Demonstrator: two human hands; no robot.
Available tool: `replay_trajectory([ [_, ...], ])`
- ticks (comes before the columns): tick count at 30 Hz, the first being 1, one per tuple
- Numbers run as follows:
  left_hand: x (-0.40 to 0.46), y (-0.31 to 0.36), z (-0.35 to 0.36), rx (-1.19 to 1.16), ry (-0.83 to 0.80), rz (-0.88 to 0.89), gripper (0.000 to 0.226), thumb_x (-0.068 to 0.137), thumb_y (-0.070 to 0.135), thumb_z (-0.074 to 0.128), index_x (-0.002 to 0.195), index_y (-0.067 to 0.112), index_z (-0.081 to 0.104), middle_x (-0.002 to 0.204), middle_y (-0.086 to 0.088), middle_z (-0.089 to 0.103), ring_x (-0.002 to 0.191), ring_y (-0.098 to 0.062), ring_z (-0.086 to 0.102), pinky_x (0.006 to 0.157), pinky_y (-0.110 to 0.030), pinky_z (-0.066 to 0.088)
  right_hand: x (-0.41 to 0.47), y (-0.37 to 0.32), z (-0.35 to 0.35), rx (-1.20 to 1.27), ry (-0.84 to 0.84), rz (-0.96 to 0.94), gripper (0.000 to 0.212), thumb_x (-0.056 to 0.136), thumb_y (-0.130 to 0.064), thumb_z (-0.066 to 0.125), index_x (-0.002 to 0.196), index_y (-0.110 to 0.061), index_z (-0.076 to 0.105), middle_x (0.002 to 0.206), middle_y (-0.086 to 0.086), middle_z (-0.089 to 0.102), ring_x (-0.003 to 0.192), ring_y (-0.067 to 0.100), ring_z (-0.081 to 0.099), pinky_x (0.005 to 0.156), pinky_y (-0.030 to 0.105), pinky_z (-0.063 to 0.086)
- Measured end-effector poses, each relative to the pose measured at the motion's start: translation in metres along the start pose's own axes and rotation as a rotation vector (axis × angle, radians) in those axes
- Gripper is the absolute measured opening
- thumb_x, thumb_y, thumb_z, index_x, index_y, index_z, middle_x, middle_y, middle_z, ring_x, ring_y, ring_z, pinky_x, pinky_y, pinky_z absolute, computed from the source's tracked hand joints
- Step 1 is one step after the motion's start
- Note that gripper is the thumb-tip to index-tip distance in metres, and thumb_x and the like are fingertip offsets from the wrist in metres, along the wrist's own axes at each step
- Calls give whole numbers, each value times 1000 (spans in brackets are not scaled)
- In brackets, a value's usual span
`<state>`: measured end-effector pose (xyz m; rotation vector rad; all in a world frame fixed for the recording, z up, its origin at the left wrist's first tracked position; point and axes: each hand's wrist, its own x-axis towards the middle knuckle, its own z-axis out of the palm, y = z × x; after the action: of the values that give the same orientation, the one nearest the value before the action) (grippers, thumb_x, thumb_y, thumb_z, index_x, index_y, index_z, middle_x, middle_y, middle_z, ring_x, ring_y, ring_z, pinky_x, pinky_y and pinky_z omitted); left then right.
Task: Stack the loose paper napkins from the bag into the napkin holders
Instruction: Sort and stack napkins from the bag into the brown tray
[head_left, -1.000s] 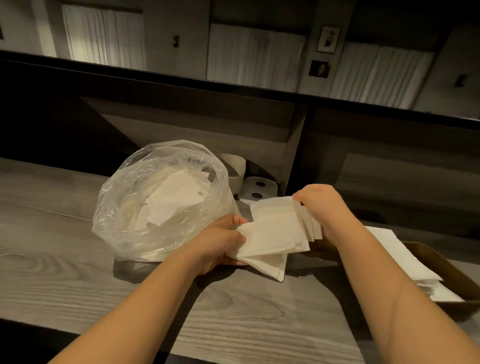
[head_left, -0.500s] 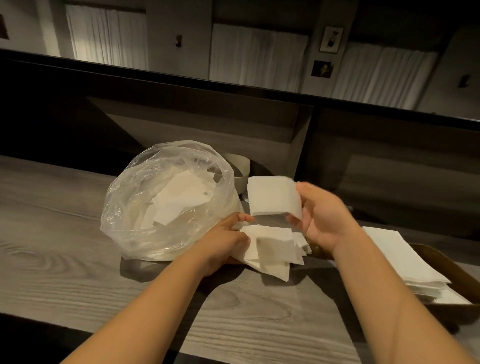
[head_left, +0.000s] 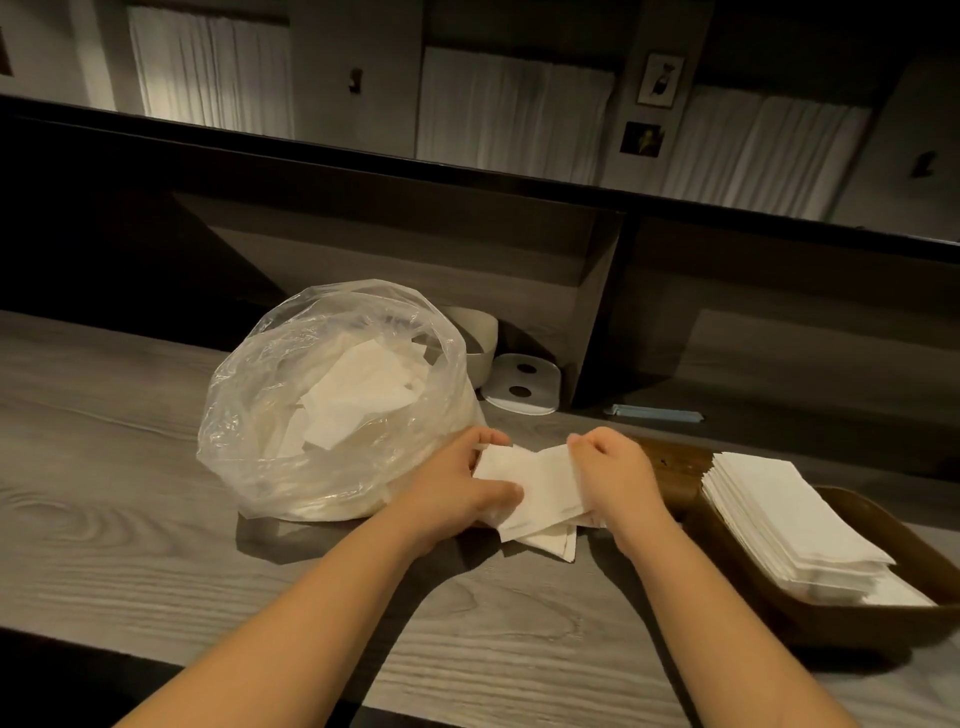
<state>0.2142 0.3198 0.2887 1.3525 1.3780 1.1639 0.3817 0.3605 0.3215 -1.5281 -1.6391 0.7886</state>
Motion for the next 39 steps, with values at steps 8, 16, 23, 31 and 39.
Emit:
replay_trajectory([
  [8, -11, 8, -15, 96, 16, 312, 51, 82, -1, 69, 112, 39, 58, 104, 26, 58, 98, 5, 58, 80, -11, 48, 38, -17, -28, -481, -427, -247, 61, 93, -9, 60, 142, -37, 38, 145, -6, 47, 131, 18, 45, 103, 36, 41],
  [16, -12, 4, -18, 82, 27, 272, 50, 81, 1, 67, 112, 39, 58, 111, 19, 59, 101, 0, 57, 76, -10, 47, 39, -17, -26, -607, -555, -217, 7, 94, -19, 61, 94, -20, 68, 95, 0, 66, 86, 11, 60, 71, 20, 46],
  [23, -8, 6, -15, 11, 52, 216, 47, 85, 3, 64, 112, 40, 56, 115, 15, 58, 105, -6, 56, 74, -14, 47, 25, -33, -67, 43, -141, -113, 9, 96, -15, 54, 97, -13, 63, 101, 5, 61, 96, 22, 61, 85, 38, 57],
  [31, -5, 4, -6, -208, -71, -17, 46, 70, 18, 70, 114, 25, 64, 115, -7, 69, 106, -28, 66, 94, -47, 54, -19, -54, -62, 697, -418, -47, 16, 95, -9, 53, 102, -17, 64, 91, 4, 67, 76, 14, 59, 61, 23, 49],
  [39, -2, 7, -3, -348, -35, -79, 25, 91, 6, 64, 110, 22, 63, 104, -4, 73, 94, -24, 69, 69, -34, 57, -12, -24, -25, -149, -446, -47, 6, 94, -22, 64, 91, -22, 68, 93, -3, 70, 64, 6, 57, 53, 15, 40],
])
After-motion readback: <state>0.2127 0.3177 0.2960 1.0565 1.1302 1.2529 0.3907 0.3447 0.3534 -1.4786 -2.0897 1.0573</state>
